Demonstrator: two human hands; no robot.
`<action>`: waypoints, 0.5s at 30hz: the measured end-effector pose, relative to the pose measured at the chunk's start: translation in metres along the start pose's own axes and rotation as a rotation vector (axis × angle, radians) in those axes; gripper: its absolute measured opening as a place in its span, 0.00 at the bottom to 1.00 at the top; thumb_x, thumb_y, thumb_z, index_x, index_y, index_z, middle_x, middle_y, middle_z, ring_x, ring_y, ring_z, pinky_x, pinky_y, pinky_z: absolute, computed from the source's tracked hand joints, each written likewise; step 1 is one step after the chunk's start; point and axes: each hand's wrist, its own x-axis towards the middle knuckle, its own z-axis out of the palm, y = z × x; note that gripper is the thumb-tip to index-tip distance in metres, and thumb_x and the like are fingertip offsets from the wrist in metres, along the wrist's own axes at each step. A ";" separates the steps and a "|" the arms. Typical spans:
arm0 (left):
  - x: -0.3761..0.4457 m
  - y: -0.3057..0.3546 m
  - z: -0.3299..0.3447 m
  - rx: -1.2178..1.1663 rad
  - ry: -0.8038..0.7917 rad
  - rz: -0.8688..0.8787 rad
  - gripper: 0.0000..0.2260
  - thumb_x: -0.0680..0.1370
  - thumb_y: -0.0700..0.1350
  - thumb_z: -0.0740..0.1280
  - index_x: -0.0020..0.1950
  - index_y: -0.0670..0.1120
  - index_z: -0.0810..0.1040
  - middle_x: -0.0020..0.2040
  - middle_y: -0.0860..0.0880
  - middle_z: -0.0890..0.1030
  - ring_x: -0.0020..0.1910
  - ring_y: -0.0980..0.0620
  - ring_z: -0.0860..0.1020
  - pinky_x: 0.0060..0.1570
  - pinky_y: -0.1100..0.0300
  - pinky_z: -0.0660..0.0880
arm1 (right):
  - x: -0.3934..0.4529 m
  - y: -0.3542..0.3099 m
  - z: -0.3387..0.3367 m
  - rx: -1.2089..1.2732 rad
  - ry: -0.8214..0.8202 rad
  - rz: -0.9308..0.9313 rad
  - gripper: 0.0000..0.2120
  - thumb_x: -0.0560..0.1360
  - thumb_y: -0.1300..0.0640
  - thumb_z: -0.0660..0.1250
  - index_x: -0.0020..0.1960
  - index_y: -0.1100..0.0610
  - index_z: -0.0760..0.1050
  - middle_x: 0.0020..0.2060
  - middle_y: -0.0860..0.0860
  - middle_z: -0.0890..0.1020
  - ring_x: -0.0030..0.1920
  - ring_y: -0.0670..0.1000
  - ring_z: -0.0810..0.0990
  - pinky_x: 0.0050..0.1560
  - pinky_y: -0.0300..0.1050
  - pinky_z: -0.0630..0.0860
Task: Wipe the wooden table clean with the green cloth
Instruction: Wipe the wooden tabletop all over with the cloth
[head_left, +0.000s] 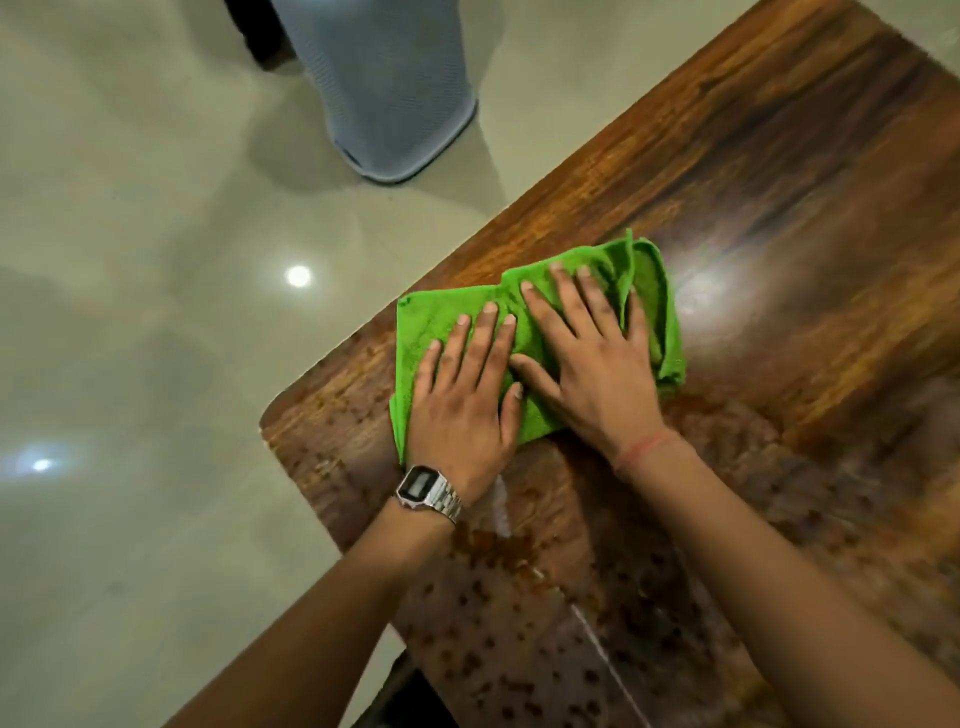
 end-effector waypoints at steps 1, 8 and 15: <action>-0.008 -0.004 0.000 -0.018 0.000 -0.029 0.27 0.81 0.56 0.49 0.79 0.50 0.52 0.80 0.51 0.52 0.79 0.50 0.51 0.76 0.49 0.51 | 0.005 -0.005 0.002 -0.013 -0.001 -0.009 0.32 0.78 0.34 0.48 0.78 0.46 0.55 0.78 0.51 0.57 0.78 0.53 0.55 0.73 0.63 0.50; -0.036 -0.050 -0.010 -0.052 0.003 -0.196 0.28 0.81 0.57 0.48 0.80 0.51 0.50 0.80 0.52 0.50 0.79 0.51 0.48 0.77 0.50 0.49 | 0.024 -0.068 0.013 -0.008 -0.062 -0.094 0.31 0.79 0.37 0.46 0.79 0.48 0.53 0.79 0.53 0.54 0.79 0.55 0.51 0.74 0.63 0.47; -0.119 -0.081 -0.001 -0.132 0.062 -0.478 0.30 0.78 0.55 0.48 0.79 0.49 0.53 0.80 0.49 0.54 0.79 0.48 0.52 0.75 0.45 0.56 | -0.011 -0.160 0.033 0.045 -0.112 -0.316 0.29 0.80 0.41 0.49 0.79 0.50 0.53 0.79 0.53 0.53 0.79 0.55 0.48 0.76 0.59 0.42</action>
